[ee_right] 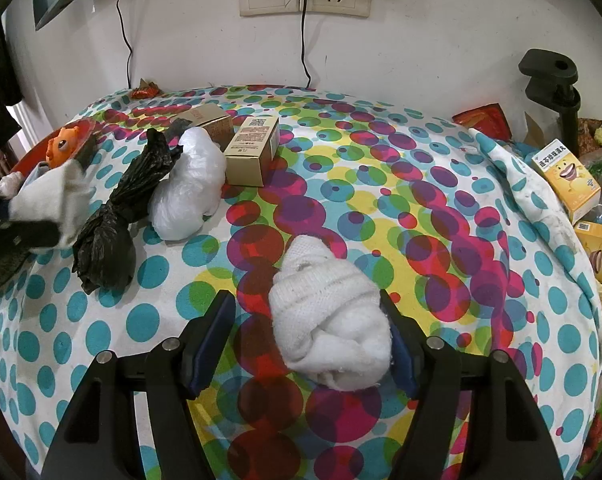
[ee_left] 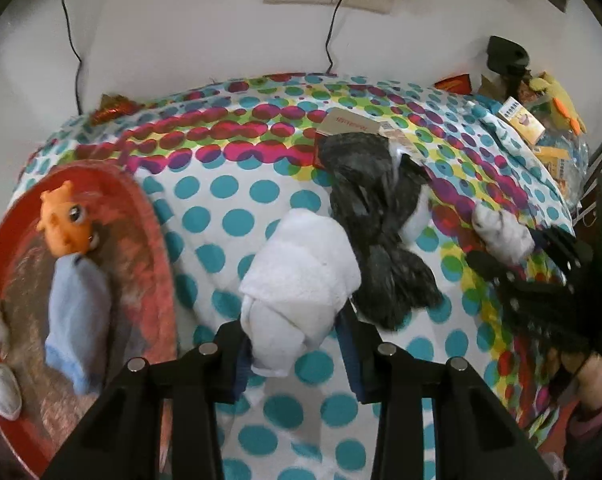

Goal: Organize objects
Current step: 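Carry the white sock onto the red tray and open the left gripper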

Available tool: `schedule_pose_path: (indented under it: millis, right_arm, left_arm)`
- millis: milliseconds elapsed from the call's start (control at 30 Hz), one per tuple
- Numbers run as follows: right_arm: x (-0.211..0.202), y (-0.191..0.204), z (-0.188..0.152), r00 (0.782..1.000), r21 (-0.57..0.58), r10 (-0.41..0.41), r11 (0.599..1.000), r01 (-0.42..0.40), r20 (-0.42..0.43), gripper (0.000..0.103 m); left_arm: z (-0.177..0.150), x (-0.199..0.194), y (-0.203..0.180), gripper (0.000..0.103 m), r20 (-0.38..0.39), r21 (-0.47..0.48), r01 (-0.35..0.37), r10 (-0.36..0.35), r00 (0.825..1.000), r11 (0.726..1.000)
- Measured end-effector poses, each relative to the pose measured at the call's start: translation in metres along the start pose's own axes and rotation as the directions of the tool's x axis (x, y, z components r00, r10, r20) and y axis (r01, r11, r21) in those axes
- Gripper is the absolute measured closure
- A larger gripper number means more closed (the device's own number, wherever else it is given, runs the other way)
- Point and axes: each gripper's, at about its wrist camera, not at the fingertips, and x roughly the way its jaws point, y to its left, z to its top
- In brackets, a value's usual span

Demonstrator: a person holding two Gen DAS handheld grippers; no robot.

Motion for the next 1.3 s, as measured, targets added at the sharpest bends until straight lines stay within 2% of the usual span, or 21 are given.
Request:
schedule_pose_path:
  millis: [167, 300, 467, 700, 1100, 1300]
  right_arm:
    - [0.0, 0.001, 0.0, 1.0, 0.0, -0.001, 1.0, 0.001, 0.0, 0.035]
    - [0.001, 0.001, -0.001, 1.0, 0.0, -0.002, 1.0, 0.002, 0.0, 0.035]
    - [0.002, 0.001, -0.002, 1.0, 0.001, -0.003, 1.0, 0.003, 0.001, 0.035]
    - [0.002, 0.002, -0.002, 1.0, 0.001, -0.003, 1.0, 0.003, 0.0, 0.034]
    - [0.002, 0.002, -0.001, 1.0, 0.003, -0.007, 1.0, 0.007, 0.0, 0.034]
    - [0.002, 0.002, -0.002, 1.0, 0.003, -0.008, 1.0, 0.008, 0.0, 0.034]
  left_arm:
    - [-0.024, -0.021, -0.01, 0.065, 0.027, 0.042, -0.092, 0.091, 0.995, 0.995]
    - [-0.042, -0.037, -0.019, 0.065, 0.054, 0.075, -0.135, 0.131, 0.99, 0.988]
    - [-0.06, -0.055, -0.021, 0.065, 0.064, 0.057, -0.151, 0.148, 0.987, 0.987]
    - [-0.072, -0.079, -0.013, 0.065, 0.104, 0.037, -0.24, 0.235, 0.966, 0.97]
    - [-0.078, -0.1, 0.041, 0.065, 0.1, -0.074, -0.281, 0.287, 0.953, 0.957]
    - [-0.086, -0.098, 0.085, 0.065, 0.055, -0.171, -0.299, 0.312, 0.948, 0.939]
